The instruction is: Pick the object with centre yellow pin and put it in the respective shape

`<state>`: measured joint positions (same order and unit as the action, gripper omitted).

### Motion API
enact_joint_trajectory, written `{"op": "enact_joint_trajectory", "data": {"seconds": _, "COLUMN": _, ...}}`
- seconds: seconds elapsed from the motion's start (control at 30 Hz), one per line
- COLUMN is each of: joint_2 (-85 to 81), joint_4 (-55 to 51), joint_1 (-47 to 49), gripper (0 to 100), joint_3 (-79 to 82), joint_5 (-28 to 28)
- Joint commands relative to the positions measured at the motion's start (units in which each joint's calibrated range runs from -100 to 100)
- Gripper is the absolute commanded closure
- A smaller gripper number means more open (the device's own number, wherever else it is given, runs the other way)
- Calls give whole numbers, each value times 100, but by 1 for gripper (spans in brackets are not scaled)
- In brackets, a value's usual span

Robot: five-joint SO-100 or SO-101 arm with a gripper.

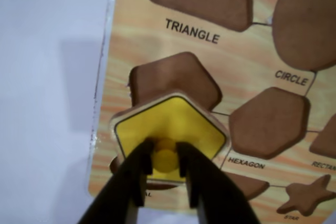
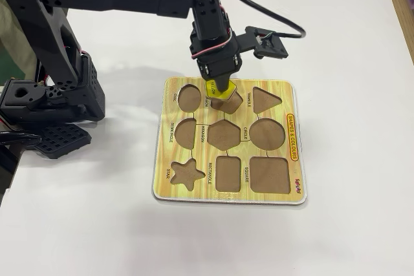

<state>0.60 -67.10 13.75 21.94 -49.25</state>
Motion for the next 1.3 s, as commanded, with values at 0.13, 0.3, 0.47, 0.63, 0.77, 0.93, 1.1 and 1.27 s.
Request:
{"op": "enact_joint_trajectory", "data": {"seconds": 0.13, "joint_2": 132, "joint_4": 72, "joint_1": -125, "gripper": 96, "joint_3": -324, "joint_5": -13}}
{"op": "enact_joint_trajectory", "data": {"seconds": 0.3, "joint_2": 367, "joint_4": 72, "joint_1": -154, "gripper": 96, "joint_3": -333, "joint_5": -13}}
{"op": "enact_joint_trajectory", "data": {"seconds": 0.47, "joint_2": 517, "joint_4": 175, "joint_1": -164, "gripper": 96, "joint_3": -333, "joint_5": -13}}
{"op": "enact_joint_trajectory", "data": {"seconds": 0.63, "joint_2": 618, "joint_4": 391, "joint_1": -164, "gripper": 96, "joint_3": -333, "joint_5": -13}}
{"op": "enact_joint_trajectory", "data": {"seconds": 0.77, "joint_2": 618, "joint_4": 383, "joint_1": -164, "gripper": 96, "joint_3": -549, "joint_5": -13}}
{"op": "enact_joint_trajectory", "data": {"seconds": 0.93, "joint_2": 634, "joint_4": 383, "joint_1": -164, "gripper": 96, "joint_3": -665, "joint_5": -13}}
{"op": "enact_joint_trajectory", "data": {"seconds": 1.1, "joint_2": 634, "joint_4": 383, "joint_1": -164, "gripper": 96, "joint_3": -692, "joint_5": -13}}
{"op": "enact_joint_trajectory", "data": {"seconds": 1.27, "joint_2": 752, "joint_4": 383, "joint_1": -164, "gripper": 96, "joint_3": -692, "joint_5": -18}}
